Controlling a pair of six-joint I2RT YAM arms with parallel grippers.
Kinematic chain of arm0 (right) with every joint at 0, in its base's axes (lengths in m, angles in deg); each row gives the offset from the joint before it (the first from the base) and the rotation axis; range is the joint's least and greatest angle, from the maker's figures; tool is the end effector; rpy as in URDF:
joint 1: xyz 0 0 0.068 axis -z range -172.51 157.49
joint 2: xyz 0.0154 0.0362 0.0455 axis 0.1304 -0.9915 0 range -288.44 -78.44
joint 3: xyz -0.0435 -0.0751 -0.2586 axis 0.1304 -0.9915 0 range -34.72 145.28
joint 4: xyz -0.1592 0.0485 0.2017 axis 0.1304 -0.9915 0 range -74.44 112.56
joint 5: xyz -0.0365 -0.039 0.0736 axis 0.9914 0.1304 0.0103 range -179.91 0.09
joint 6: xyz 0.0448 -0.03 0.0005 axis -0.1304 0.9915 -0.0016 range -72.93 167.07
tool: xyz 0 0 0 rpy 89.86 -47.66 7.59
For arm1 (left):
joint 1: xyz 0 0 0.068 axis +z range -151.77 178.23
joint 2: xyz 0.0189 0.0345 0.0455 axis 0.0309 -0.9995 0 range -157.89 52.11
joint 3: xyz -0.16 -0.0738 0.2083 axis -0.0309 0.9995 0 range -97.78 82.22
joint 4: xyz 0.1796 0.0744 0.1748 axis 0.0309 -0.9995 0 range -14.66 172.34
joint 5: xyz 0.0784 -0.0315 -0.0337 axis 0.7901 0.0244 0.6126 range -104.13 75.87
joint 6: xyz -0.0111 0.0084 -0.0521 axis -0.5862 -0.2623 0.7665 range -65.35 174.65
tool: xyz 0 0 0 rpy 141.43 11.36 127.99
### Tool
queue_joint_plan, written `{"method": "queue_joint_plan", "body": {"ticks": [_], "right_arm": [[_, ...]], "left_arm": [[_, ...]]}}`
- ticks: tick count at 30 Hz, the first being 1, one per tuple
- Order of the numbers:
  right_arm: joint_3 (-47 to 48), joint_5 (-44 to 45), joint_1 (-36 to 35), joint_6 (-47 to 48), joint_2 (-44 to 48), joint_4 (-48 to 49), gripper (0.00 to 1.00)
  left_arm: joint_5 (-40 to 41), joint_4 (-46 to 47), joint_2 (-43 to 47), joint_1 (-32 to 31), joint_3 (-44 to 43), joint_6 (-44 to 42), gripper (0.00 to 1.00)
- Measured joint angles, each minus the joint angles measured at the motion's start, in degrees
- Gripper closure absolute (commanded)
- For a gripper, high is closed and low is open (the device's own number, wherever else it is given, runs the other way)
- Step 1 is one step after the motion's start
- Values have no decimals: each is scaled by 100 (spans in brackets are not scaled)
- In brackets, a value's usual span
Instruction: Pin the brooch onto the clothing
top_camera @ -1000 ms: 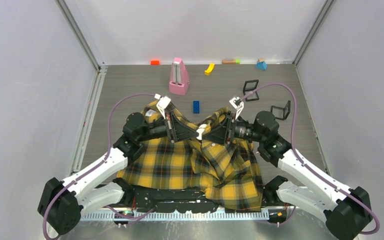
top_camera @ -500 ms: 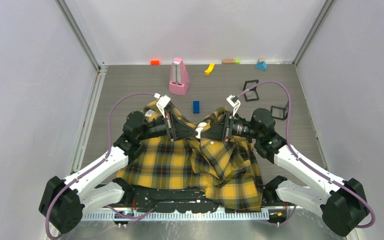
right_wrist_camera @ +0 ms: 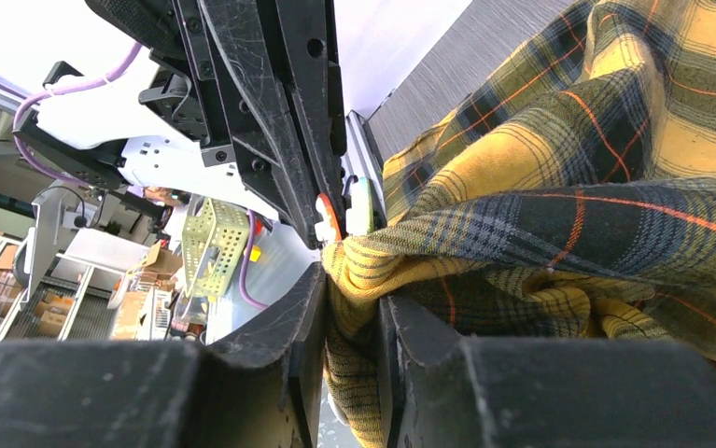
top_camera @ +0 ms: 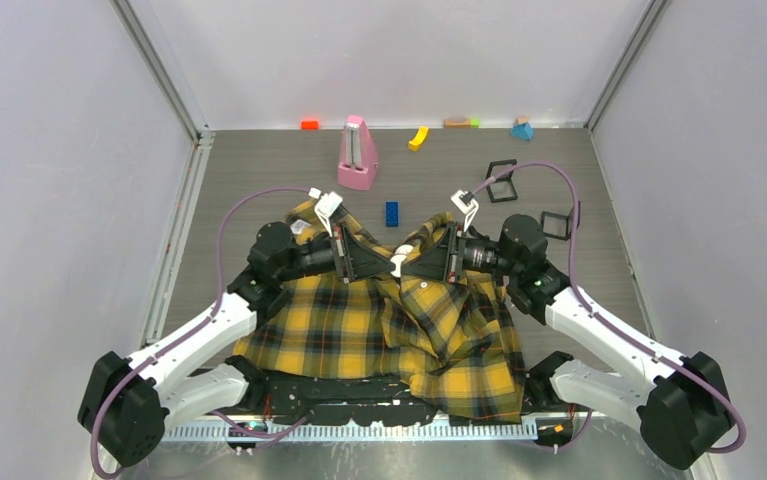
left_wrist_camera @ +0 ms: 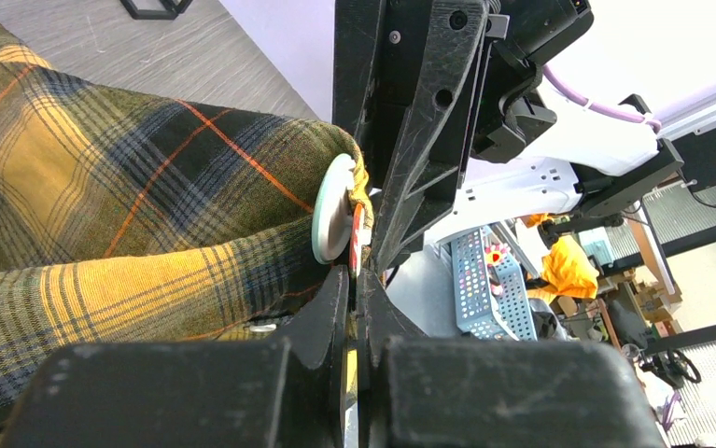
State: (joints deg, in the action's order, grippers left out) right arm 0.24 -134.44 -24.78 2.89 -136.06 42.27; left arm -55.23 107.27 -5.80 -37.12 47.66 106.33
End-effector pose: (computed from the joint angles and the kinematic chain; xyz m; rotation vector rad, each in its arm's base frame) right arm 0.1787 0.1424 0.2923 -0.4966 1.8158 1.5955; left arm 0.1734 -0.1517 0.2980 0.4114 1.7942 -1.6827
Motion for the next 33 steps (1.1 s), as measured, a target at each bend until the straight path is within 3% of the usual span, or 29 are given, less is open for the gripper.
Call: {"method": "queue_joint_plan", "body": {"ticks": [16, 33], "right_arm": [[-28, -116, 68, -24, -129, -4, 74], [-35, -118, 90, -33, -262, -66, 65]], "left_arm": [[11, -26, -192, -13, -2, 42, 100], [11, -398, -304, -55, -120, 42, 100]]}}
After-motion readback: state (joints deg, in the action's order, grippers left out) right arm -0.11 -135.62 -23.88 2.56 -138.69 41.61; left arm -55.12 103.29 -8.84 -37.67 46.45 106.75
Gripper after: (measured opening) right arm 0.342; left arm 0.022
